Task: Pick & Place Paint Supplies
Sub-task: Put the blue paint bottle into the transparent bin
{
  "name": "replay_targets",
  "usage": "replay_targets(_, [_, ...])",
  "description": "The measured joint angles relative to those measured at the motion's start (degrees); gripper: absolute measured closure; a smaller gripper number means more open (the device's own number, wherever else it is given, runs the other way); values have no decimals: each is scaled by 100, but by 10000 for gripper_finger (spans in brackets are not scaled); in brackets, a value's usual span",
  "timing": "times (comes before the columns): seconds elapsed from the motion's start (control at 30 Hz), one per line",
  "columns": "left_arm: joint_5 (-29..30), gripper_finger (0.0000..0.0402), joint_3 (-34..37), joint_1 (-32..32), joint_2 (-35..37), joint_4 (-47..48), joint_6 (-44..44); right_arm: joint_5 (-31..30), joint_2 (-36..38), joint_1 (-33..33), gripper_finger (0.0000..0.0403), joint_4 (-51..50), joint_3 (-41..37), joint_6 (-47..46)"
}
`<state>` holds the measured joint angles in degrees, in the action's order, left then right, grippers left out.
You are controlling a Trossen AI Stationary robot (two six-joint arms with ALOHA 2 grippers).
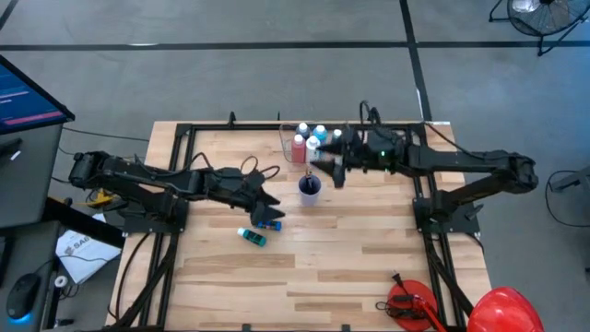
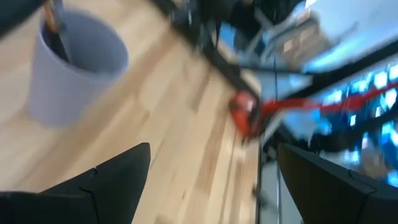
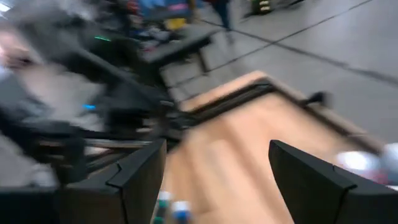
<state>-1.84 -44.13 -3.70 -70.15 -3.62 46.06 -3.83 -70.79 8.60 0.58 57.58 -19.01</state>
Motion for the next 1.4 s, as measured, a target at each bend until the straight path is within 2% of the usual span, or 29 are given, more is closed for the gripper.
replay_targets(0.17, [-708,55,1,-188,21,617,-376,89,-197,-853,127,622,-1,-701])
replay_targets(0.3, [-1052,55,1,-492,43,997,-522,165,-493,-1360,127,1380,9,-1355])
replay_targets(0.5, [-1037,55,1,-1108,42,1704,-689,249,-1188,-1862,127,1614,229,-2149])
replay_targets(0.7, [-994,55,1,-1729,43,2037,-686,249,-2168,-2304,127,1596,1029,-2196])
replay_targets(0.83, [-798,55,1,-2070,43,2304,-468,240,-2774,-2435,127,734,1916,-2096])
replay_targets(0.93, [-530,59,1,-2361,42,2558,-363,15,-3126,-2491,130,-882,2801,-1706])
replay_targets(1.03, [-189,69,1,-2646,42,2786,-359,-521,-3568,-2552,137,-2757,3661,-1344])
replay_targets(1.1, [31,77,1,-2781,42,2964,-353,-682,-3871,-2559,143,-3384,4081,-1242])
replay_targets(1.2, [341,88,1,-2926,42,3257,-314,-684,-4190,-2557,151,-3775,4401,-1193])
replay_targets(1.4, [663,104,204,-3227,63,3530,36,-792,-4649,-2506,170,-3772,4489,-1065])
